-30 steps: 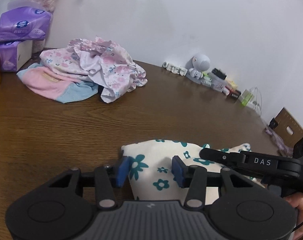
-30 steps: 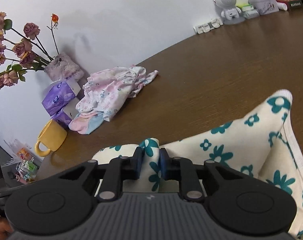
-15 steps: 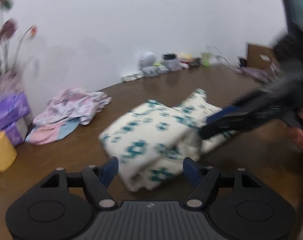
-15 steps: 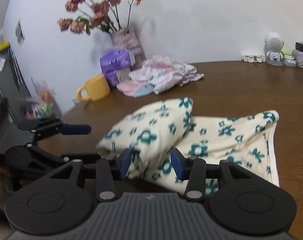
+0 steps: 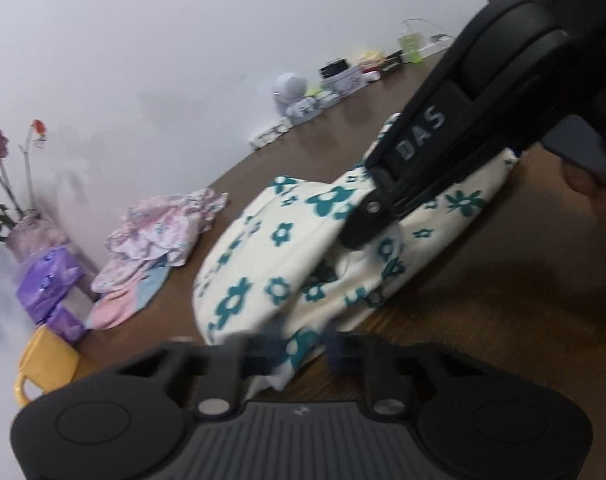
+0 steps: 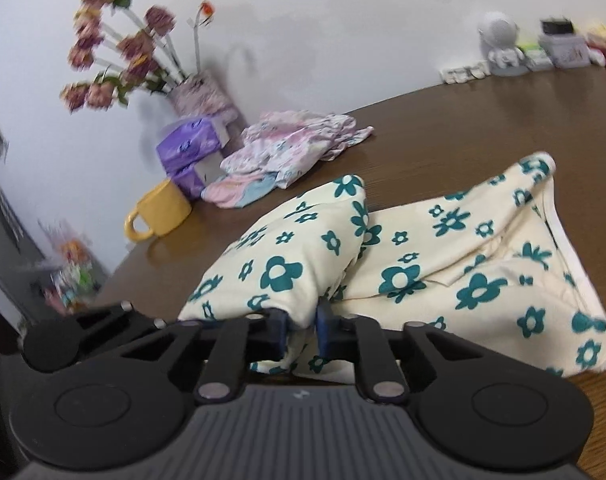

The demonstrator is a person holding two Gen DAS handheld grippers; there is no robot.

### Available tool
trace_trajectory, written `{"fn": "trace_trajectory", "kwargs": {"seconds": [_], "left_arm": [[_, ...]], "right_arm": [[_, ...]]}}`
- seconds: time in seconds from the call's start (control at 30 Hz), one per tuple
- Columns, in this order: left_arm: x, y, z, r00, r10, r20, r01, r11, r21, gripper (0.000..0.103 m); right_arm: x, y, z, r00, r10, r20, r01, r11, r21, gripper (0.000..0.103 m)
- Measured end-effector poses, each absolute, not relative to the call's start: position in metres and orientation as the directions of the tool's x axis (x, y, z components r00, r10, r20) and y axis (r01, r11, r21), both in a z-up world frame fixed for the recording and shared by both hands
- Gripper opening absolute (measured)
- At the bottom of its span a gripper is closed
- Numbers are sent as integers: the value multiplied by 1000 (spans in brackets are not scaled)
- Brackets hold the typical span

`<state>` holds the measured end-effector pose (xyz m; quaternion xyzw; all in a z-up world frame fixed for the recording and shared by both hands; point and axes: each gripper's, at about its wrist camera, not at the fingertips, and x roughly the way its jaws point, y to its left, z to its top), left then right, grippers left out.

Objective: Fold clothes

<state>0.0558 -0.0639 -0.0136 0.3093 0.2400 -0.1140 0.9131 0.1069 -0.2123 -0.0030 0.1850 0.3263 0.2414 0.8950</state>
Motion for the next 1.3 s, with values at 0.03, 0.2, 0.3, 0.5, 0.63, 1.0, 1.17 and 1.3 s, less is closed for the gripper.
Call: {"fn": "trace_trajectory", "kwargs": {"seconds": [0.03,0.2,0.3,0.5,0.63,1.0,1.17,1.3], "left_arm": [[55,-63,-13,869,-41,-494,332,788,519,3],[58,-58,-16,888,57,-456,244,782,574,1],[64,-59,-28,881,117,-458,222,754,619,0],[49,-60,-19,876,56,-479,280,749,600,18],[30,-77,-24,883,21,-469,331,680,654,39],[26,-91,-37,910,77,-408,304,545,781,40],[30,-85,-36,899,42,-435,346,540,767,38],[43,-85,-40,882,26,-471,394,510,765,1]], "right_arm": [[108,-215,-5,673,557,-487,-300,807,509,10],[107,-220,-13,681,567,-464,-279,786,551,9],[107,-218,-17,691,555,-463,-269,792,549,9],[105,-219,-24,681,563,-469,-275,789,549,11],[99,-218,-16,686,561,-465,-307,801,513,19],[82,-205,3,732,476,-487,-367,878,306,29],[83,-202,2,725,481,-493,-378,876,299,29],[84,-201,2,728,484,-486,-377,874,305,29]]}}
